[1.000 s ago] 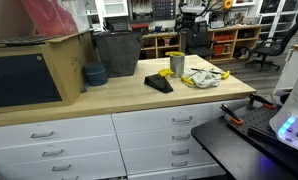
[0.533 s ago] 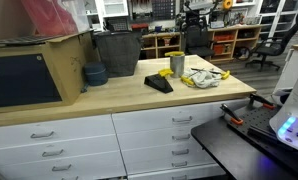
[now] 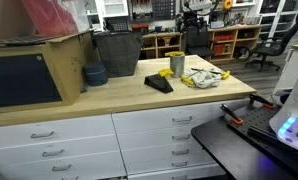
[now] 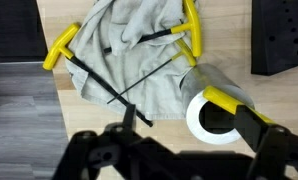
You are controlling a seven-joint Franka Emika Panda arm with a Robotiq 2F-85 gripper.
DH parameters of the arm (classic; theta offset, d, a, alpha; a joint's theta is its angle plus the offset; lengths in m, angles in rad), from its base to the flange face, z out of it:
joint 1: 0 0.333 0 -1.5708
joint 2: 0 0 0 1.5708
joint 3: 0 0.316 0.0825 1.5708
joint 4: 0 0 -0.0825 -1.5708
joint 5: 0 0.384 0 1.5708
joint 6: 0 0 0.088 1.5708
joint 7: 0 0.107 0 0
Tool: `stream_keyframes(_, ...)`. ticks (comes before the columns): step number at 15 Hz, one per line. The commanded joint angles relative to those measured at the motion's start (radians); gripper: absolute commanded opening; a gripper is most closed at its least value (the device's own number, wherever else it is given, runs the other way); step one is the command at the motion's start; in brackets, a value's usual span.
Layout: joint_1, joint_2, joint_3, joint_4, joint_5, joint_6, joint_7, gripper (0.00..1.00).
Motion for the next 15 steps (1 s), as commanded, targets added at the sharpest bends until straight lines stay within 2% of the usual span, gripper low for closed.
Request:
stream_keyframes(1, -0.002, 0.000, 0.002, 0.002, 0.000, -0.002, 0.000, 1.00)
stream_keyframes(4, -0.002, 0.005, 0.001, -0.004, -0.004, 0.001, 0.008, 1.00)
stream_keyframes(6, -0.004, 0.027, 0.001, -0.014, 0.032, -0.017, 0.024, 1.00)
stream_keyframes(11, -0.008, 0.092, -0.031, -0.059, 0.054, -0.028, 0.195, 1.00)
stream_keyframes(15, -0.026, 0.098, -0.073, -0.111, 0.054, -0.031, 0.298, 1.00)
